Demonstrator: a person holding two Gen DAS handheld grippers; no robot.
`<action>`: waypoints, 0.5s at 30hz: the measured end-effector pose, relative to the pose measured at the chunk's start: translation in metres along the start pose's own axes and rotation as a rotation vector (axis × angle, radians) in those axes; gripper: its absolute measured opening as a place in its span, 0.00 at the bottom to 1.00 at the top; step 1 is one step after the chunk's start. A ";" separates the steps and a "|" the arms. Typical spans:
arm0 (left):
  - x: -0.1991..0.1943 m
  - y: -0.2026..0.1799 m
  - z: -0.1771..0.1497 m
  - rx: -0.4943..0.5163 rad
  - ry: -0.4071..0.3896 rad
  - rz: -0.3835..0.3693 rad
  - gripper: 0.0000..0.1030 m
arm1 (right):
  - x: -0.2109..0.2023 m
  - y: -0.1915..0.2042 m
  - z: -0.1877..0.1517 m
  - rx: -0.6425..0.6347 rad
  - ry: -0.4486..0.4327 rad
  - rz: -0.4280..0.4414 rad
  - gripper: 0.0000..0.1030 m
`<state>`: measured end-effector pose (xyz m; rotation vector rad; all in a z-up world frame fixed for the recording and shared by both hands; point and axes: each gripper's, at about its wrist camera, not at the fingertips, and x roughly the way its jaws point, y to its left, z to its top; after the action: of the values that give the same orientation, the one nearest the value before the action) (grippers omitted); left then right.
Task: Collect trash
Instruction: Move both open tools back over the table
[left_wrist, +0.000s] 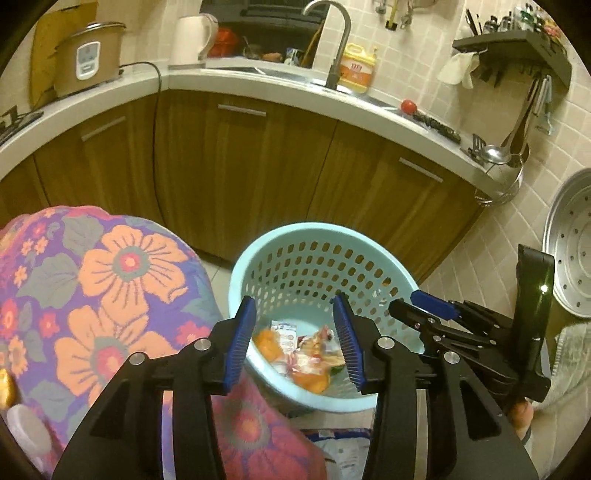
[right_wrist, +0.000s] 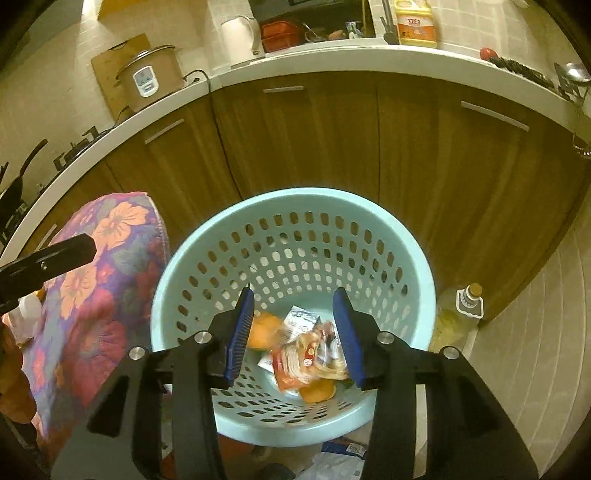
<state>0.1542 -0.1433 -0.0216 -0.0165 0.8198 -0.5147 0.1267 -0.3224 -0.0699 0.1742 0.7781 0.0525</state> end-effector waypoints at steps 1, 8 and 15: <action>-0.004 -0.001 0.000 -0.001 -0.008 0.004 0.41 | -0.003 0.002 0.001 -0.006 -0.008 0.009 0.40; -0.053 0.018 -0.008 -0.037 -0.099 0.015 0.41 | -0.030 0.046 0.008 -0.087 -0.075 0.099 0.40; -0.114 0.042 -0.017 -0.059 -0.210 0.071 0.41 | -0.049 0.114 0.006 -0.226 -0.110 0.201 0.40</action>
<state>0.0956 -0.0529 0.0370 -0.0940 0.6277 -0.4137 0.0981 -0.2162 -0.0119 0.0394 0.6374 0.3173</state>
